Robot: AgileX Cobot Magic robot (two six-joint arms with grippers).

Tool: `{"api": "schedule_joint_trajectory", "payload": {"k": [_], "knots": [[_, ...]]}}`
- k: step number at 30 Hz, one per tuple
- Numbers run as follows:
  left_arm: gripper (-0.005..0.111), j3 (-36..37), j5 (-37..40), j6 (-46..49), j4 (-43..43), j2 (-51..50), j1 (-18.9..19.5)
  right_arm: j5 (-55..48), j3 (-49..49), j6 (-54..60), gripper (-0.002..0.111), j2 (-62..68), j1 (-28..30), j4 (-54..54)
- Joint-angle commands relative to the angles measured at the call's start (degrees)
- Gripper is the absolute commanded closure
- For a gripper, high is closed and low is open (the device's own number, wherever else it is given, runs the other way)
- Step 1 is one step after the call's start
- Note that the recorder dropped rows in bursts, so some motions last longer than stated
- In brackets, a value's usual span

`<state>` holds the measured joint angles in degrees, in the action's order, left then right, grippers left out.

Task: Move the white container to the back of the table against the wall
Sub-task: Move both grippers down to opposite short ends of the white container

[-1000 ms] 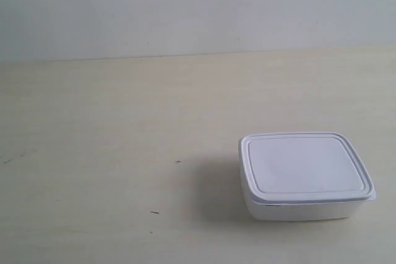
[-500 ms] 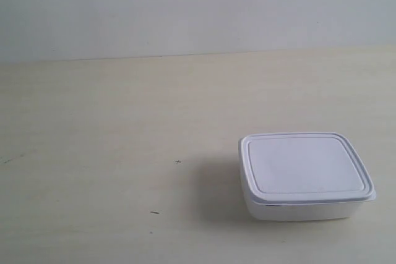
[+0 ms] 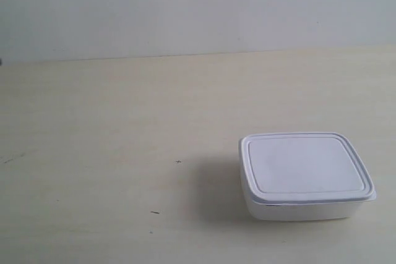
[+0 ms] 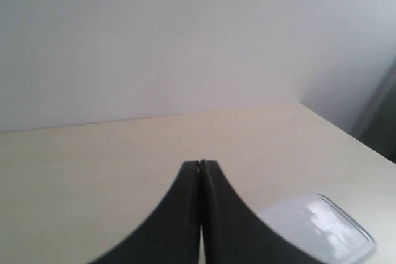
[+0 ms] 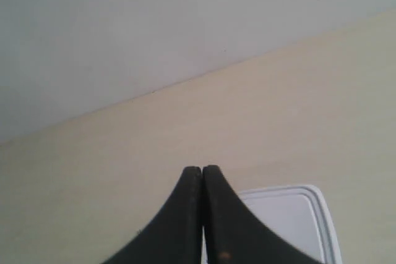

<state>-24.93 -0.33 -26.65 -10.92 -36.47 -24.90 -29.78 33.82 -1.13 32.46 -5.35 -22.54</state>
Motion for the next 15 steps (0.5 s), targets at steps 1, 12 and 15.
{"api": "schedule_joint_trajectory", "payload": {"k": [1, 12, 15], "knots": [[0.107, -9.2, 5.7, 0.0, -3.6, -10.7, -14.8, -10.9, 9.0, 2.7, 0.108, 6.6, 0.0, 0.8], [0.107, -18.1, 5.6, -11.1, -3.7, -42.5, -32.4, -31.7, 15.5, 2.7, 0.108, 20.6, 0.0, 2.2], [0.107, -18.4, -0.2, -14.1, -3.5, -50.8, -35.2, -32.6, 14.5, 2.7, 0.108, 23.6, 0.0, 2.2]]}}
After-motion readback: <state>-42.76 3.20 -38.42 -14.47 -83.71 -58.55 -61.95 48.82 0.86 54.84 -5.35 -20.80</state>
